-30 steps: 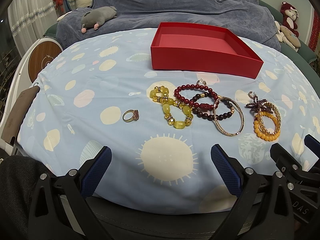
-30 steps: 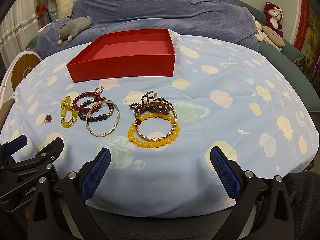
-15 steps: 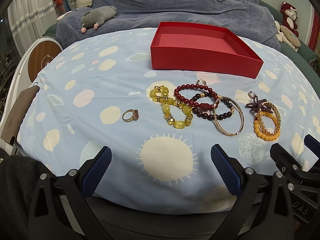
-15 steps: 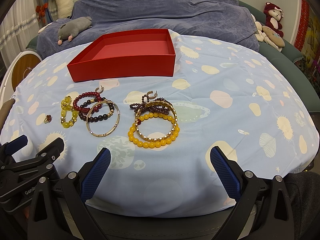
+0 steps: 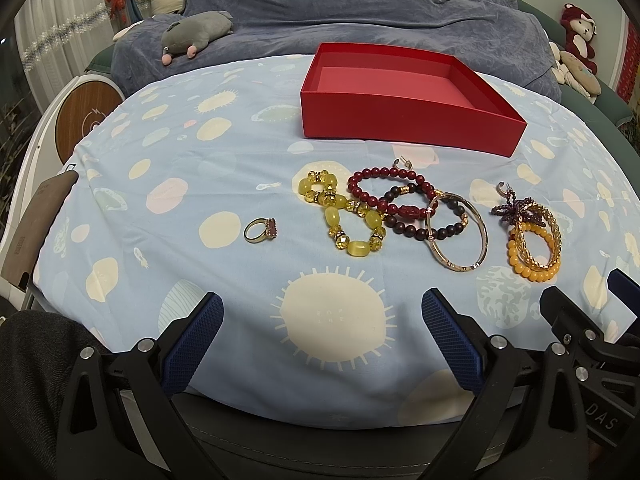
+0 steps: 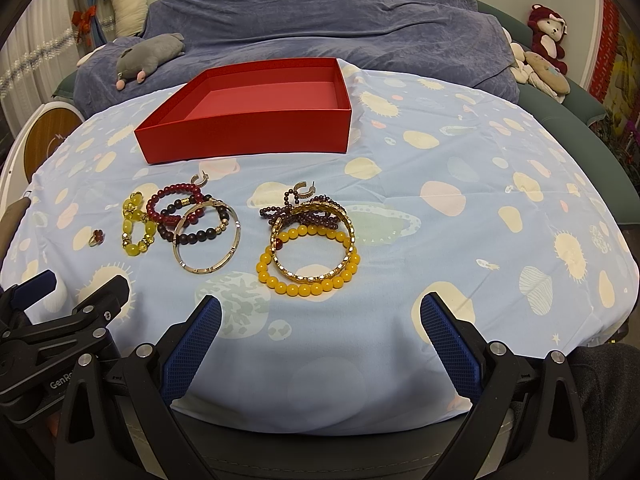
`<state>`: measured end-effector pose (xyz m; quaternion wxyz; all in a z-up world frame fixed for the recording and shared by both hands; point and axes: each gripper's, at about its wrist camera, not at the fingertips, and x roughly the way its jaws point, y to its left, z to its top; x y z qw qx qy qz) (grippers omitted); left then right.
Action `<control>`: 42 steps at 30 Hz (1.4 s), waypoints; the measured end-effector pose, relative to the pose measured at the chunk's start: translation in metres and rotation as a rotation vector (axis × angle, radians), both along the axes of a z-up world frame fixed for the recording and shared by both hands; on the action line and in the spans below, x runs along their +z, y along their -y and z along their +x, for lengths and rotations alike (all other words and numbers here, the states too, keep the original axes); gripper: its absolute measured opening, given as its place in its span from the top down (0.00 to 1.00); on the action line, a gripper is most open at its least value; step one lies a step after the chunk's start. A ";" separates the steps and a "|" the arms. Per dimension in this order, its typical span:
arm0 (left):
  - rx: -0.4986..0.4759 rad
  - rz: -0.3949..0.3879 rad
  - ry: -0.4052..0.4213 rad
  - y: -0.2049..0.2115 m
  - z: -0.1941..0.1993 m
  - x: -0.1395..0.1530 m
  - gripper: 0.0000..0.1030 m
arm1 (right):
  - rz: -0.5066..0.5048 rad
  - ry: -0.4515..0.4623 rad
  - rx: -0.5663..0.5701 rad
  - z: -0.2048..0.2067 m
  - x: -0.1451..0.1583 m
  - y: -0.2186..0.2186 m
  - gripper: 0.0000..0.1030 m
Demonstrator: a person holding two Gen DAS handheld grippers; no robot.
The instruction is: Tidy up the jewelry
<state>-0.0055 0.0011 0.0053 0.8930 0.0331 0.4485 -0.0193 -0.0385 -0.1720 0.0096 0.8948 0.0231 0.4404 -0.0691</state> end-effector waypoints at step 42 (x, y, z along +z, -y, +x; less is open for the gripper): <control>0.051 -0.053 -0.042 -0.037 0.036 0.000 0.08 | 0.074 -0.051 -0.021 0.034 -0.003 0.024 0.07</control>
